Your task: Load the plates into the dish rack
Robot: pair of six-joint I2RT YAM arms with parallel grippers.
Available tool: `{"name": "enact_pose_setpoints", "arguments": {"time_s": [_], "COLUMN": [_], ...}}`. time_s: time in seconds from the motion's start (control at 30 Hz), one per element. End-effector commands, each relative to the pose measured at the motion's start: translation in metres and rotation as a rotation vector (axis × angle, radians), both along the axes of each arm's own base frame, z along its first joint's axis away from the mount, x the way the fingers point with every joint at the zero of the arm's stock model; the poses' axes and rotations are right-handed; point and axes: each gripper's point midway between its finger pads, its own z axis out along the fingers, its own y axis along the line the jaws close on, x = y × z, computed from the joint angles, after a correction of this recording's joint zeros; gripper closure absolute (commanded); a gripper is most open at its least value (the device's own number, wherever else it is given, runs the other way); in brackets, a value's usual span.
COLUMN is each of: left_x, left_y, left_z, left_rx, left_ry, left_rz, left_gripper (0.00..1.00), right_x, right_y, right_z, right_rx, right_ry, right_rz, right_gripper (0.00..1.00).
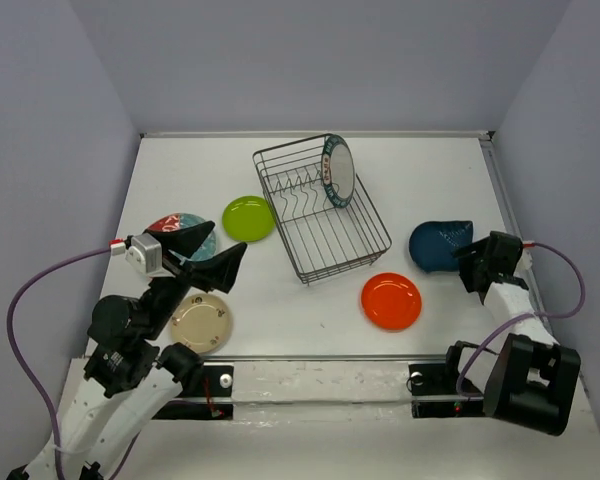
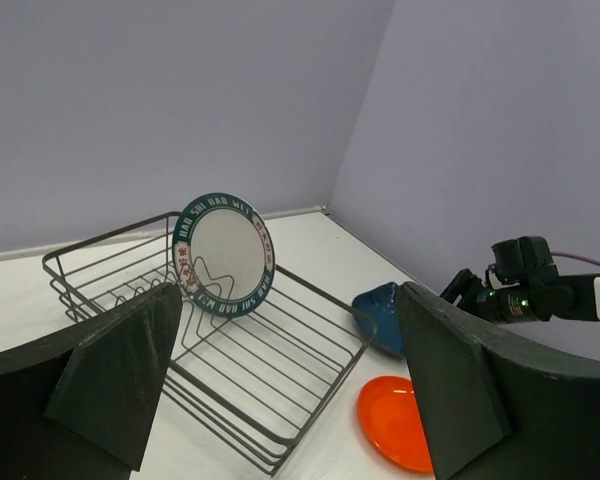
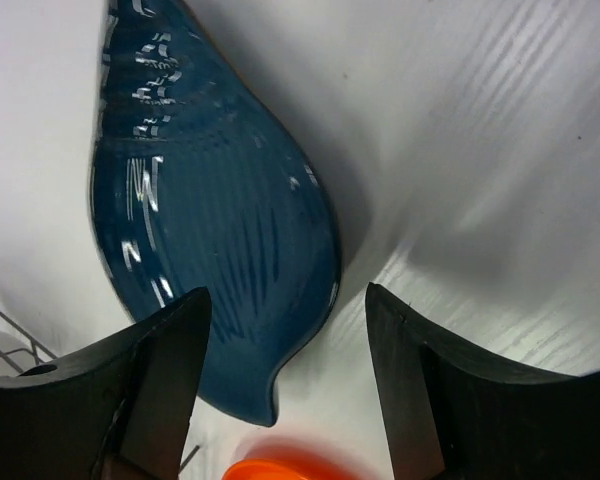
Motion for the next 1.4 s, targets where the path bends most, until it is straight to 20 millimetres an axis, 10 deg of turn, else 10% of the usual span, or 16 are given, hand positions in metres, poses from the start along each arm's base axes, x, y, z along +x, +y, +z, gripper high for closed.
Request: {"name": "enact_pose_setpoints", "arguments": {"time_s": [0.0,0.17,0.33,0.4,0.5,0.67,0.9,1.07,1.37], "left_x": [-0.008,-0.004,0.005,0.008,0.013,0.020,0.029,0.043,0.075], "left_y": [0.010,0.012,0.011,0.009,0.004,-0.011,-0.034,-0.047,-0.061], "left_z": [0.025,0.024,0.018,0.015,0.010,0.000,-0.011,-0.014,-0.033], "left_rx": [-0.053,-0.078,-0.081,-0.070,-0.059,-0.036,-0.015,-0.001,-0.038], "left_ry": [-0.058,-0.028,-0.001,0.011,0.029,0.080,0.163,0.225,0.376], "left_rz": [0.018,0.038,0.056,0.059,0.054,0.008,-0.080,-0.105,-0.086], "left_gripper": [0.01,0.01,0.01,0.01,0.01,0.01,0.01,0.04,0.06], "right_x": [0.011,0.023,0.037,0.041,0.037,0.036,0.059,0.055,0.039], "right_y": [0.014,0.023,0.015,0.003,-0.022,-0.030,0.095,0.195,0.284], "right_z": [-0.015,-0.028,-0.026,-0.011,0.036,0.180,0.304,0.325,0.321], "right_rx": [0.118,0.199,0.177,0.109,-0.063,-0.332,-0.369,-0.266,-0.101], "right_ry": [-0.044,-0.081,-0.107,-0.136,-0.196,-0.409,-0.639,-0.713,-0.776], "right_rz": [0.042,0.050,0.041,0.017,-0.034,0.051,0.525,0.856,1.164], "right_gripper": [0.32,0.40,0.92,0.93,0.93,0.93,0.93,0.93,0.93]}}
